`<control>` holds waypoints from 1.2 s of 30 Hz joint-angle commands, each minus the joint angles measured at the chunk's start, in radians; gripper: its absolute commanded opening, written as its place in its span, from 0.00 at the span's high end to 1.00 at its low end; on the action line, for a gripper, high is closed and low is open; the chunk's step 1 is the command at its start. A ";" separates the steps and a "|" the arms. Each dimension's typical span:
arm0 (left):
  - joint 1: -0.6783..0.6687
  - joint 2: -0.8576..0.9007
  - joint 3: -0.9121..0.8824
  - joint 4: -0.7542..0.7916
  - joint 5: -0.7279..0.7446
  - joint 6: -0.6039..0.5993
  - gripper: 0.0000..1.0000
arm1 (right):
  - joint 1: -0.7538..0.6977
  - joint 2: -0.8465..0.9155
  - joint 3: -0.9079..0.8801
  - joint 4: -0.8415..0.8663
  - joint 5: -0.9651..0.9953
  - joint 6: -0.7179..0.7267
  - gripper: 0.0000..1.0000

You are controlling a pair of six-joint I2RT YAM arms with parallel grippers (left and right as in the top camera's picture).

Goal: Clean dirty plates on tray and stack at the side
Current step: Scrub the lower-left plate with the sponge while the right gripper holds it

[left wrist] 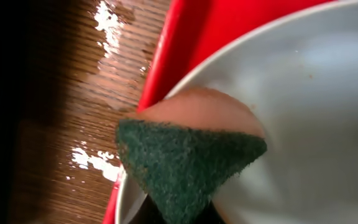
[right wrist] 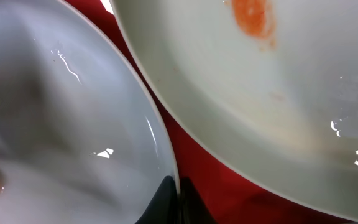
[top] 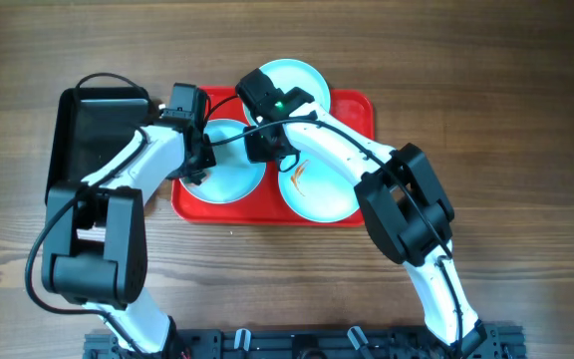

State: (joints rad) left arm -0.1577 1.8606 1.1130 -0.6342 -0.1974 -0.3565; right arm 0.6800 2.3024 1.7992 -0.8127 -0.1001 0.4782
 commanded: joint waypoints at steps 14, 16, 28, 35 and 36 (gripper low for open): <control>-0.093 -0.108 0.029 0.020 0.312 -0.044 0.96 | 0.002 0.019 -0.019 -0.010 0.026 -0.008 0.96; -0.093 -0.084 -0.013 0.052 0.313 -0.069 0.96 | 0.002 0.019 -0.019 -0.010 0.026 -0.008 0.96; 0.001 0.012 -0.049 0.134 0.136 -0.033 0.96 | 0.002 0.019 -0.019 -0.015 0.026 -0.011 0.96; 0.145 0.064 -0.049 0.091 0.217 -0.033 0.96 | 0.002 0.019 -0.019 -0.015 0.026 -0.026 0.96; 0.151 0.059 -0.049 0.077 0.253 -0.033 0.96 | 0.002 0.019 -0.019 -0.014 0.026 -0.026 0.96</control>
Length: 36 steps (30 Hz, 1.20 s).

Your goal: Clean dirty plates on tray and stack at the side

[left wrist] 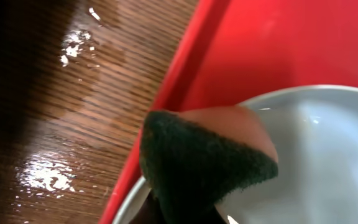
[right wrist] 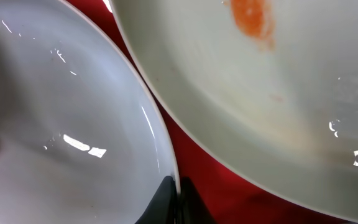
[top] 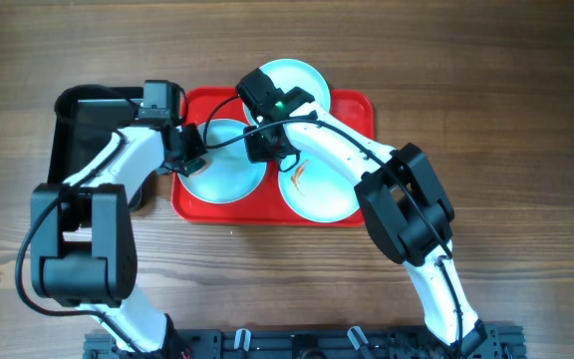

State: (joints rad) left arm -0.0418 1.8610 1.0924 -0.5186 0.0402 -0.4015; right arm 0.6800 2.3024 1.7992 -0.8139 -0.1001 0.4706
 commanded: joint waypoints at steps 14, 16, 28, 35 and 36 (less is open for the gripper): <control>-0.047 -0.071 -0.037 -0.045 0.344 0.000 0.96 | 0.002 0.019 -0.019 -0.006 0.026 -0.018 0.96; -0.048 -0.024 -0.038 -0.038 0.344 -0.008 0.96 | 0.002 0.019 -0.019 -0.006 0.026 -0.019 0.96; -0.045 0.032 -0.039 -0.151 -0.340 0.005 0.96 | 0.002 0.018 -0.019 -0.009 0.026 -0.022 0.96; -0.046 -0.021 0.032 -0.149 -0.370 0.004 0.96 | 0.002 0.018 -0.019 -0.010 0.026 -0.023 0.96; -0.046 -0.052 0.050 -0.149 -0.352 0.004 0.96 | 0.002 0.018 -0.019 -0.010 0.026 -0.023 0.96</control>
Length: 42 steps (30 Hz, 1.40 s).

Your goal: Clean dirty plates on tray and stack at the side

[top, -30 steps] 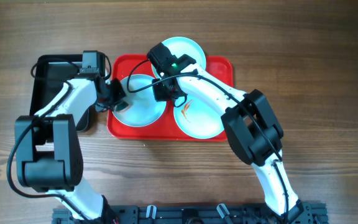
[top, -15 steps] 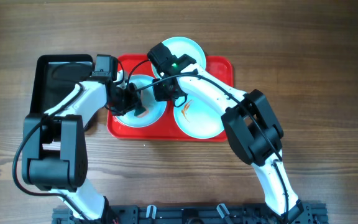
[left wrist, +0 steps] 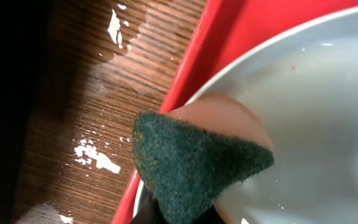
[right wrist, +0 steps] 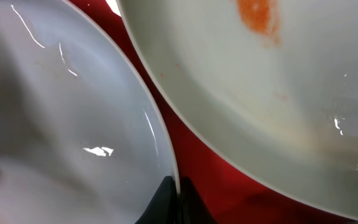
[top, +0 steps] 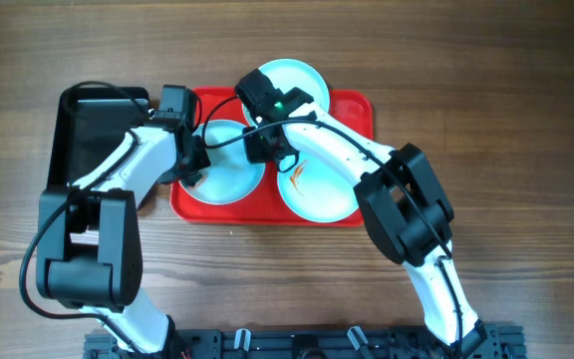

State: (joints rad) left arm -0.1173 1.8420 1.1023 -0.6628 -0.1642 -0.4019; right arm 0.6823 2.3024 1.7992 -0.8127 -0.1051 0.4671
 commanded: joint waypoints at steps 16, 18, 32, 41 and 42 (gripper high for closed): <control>0.330 -0.326 0.076 -0.016 -0.027 0.002 0.96 | -0.001 -0.002 0.022 -0.042 0.040 -0.019 0.96; 0.367 -0.317 0.075 -0.019 -0.027 0.006 0.96 | -0.001 -0.053 0.053 -0.069 0.119 -0.020 0.96; 0.385 -0.160 0.074 -0.038 -0.031 0.005 0.96 | 0.151 -0.301 0.056 -0.138 0.774 -0.128 0.96; 0.404 -0.160 0.074 -0.050 -0.026 0.005 0.96 | 0.339 -0.298 0.055 -0.016 1.157 -0.504 0.96; 0.419 -0.160 0.074 -0.053 -0.011 0.005 0.96 | 0.359 -0.297 0.053 0.032 1.175 -0.631 0.96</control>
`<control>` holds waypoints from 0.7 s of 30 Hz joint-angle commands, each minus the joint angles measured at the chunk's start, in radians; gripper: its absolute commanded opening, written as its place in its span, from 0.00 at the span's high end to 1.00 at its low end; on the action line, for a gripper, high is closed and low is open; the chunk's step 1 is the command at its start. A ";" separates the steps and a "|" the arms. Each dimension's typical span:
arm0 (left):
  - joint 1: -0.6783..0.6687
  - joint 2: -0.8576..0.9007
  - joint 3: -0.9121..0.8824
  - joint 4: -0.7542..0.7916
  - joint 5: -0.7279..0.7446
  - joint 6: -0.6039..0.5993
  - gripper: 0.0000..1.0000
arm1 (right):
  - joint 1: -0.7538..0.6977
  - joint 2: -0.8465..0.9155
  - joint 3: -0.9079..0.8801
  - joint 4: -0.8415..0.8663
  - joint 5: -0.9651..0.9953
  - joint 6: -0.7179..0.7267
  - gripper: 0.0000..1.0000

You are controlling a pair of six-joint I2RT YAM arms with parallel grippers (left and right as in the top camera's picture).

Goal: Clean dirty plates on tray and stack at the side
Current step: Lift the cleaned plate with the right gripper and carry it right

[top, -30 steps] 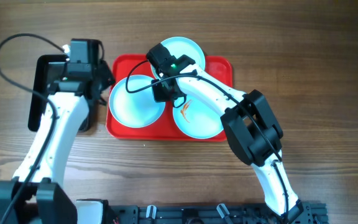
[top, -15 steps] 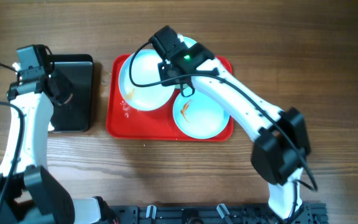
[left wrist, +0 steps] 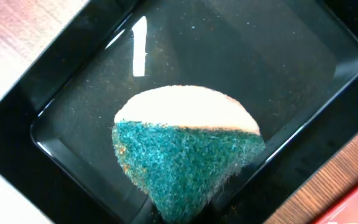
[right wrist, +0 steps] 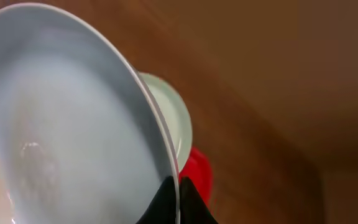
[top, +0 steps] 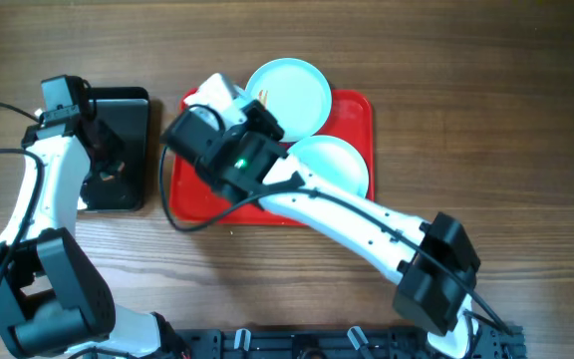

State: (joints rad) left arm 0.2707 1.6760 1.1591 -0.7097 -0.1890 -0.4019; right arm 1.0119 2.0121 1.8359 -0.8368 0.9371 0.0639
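Observation:
My right gripper (right wrist: 179, 190) is shut on the rim of a pale blue plate (right wrist: 73, 124), held tilted in the air. From overhead that plate (top: 210, 92) shows as a white edge over the red tray's (top: 192, 199) left part, by the right gripper (top: 217, 108). Two more plates stay on the tray: one at the back (top: 292, 92) and one on the right (top: 337, 165). My left gripper (left wrist: 180, 214) is shut on a green and tan sponge (left wrist: 185, 146), held over the black bin (left wrist: 73, 93).
The black bin (top: 128, 110) stands on the wooden table left of the red tray. My right arm (top: 347, 214) crosses the tray's front from the lower right. Bare wood lies right of the tray and behind it.
My left gripper has gone from the left plate on the tray to over the black bin, sponge still in it. My right gripper has lifted that plate off the tray and tilted it.
At all three earlier moments my right gripper pinched the left plate's rim on the tray while the sponge in my left gripper sat at different spots on that plate's left edge. Now the sponge is over the bin and the plate is in the air.

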 commanded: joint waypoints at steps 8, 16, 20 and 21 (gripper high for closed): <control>0.079 0.006 0.017 -0.006 0.096 0.005 0.96 | 0.103 -0.007 0.015 0.388 0.298 -0.756 0.96; 0.079 0.006 0.017 -0.007 0.096 0.006 0.96 | 0.114 -0.007 -0.023 0.378 0.252 -0.562 0.95; 0.079 0.006 0.017 -0.010 0.116 0.006 0.96 | 0.088 -0.016 -0.084 0.238 0.158 -0.140 0.96; 0.079 0.005 0.017 -0.010 0.136 0.006 0.96 | 0.075 -0.029 -0.083 0.222 0.081 -0.098 0.96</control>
State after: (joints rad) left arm 0.3454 1.6760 1.1591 -0.7189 -0.0982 -0.4019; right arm 1.1175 2.0102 1.7515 -0.5972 1.1187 -0.2985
